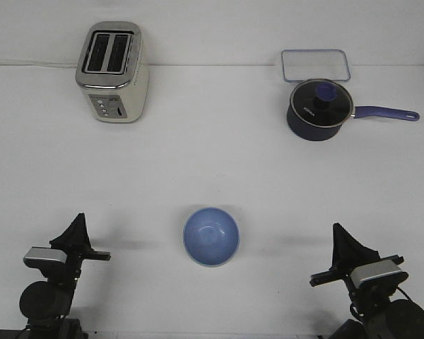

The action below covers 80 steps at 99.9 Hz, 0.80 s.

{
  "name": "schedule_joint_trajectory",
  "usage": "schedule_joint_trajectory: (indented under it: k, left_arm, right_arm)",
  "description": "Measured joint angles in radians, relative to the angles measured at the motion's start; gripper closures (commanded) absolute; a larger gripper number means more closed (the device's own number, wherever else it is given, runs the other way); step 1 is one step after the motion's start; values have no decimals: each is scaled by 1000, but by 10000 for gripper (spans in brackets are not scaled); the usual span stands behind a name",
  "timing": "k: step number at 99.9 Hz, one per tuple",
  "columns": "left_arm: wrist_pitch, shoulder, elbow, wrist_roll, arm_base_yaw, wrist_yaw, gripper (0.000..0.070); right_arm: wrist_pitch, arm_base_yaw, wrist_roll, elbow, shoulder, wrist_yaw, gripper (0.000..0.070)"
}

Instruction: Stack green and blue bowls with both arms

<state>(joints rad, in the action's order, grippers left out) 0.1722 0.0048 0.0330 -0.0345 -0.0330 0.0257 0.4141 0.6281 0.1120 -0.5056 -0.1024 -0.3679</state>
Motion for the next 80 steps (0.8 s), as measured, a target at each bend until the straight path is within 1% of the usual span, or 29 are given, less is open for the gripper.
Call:
schedule_joint_trajectory:
  k: [41,52,61,69,80]
  left_arm:
    - [0,0,0,0,0,0,685]
    - [0,0,0,0,0,0,685]
    - [0,0,0,0,0,0,685]
    - [0,0,0,0,0,0,685]
    - [0,0,0,0,0,0,685]
  right_arm:
    - [0,0,-6,0,0,-1,690]
    - [-5,-14,-53,0,0,-22,690]
    - [-55,-76,-106,25,4,-20,689]
    - [-106,-165,-159,78,15,18,689]
    - [-197,-312,-231,180,33,136,690]
